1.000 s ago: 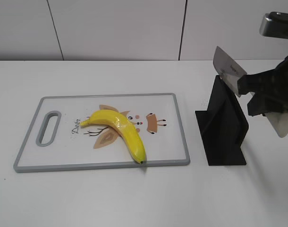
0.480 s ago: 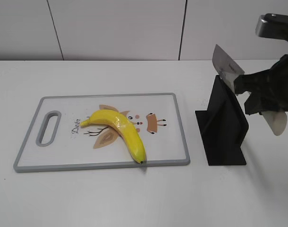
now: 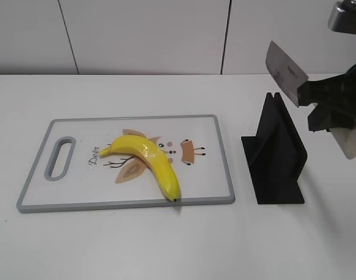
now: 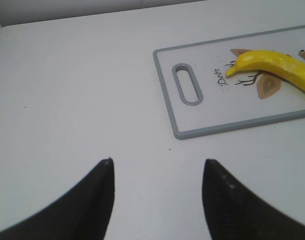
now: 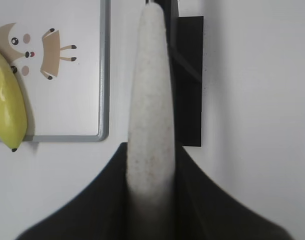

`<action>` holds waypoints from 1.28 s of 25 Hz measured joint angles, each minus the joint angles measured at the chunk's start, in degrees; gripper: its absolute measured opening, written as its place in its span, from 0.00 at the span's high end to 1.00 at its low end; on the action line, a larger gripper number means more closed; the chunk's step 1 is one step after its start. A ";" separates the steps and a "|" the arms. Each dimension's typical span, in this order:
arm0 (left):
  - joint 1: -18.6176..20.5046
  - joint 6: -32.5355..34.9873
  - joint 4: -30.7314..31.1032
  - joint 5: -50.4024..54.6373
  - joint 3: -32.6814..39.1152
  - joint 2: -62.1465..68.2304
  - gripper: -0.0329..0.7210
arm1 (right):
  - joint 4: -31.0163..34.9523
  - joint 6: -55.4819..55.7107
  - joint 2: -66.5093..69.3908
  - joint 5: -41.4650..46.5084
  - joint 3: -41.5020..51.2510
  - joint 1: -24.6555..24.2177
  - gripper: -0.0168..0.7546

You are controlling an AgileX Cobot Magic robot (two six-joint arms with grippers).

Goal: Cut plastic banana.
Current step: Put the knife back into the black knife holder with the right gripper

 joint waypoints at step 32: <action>0.00 0.00 0.00 0.00 0.00 0.00 0.30 | 5.01 -3.55 5.71 5.52 0.35 0.00 0.56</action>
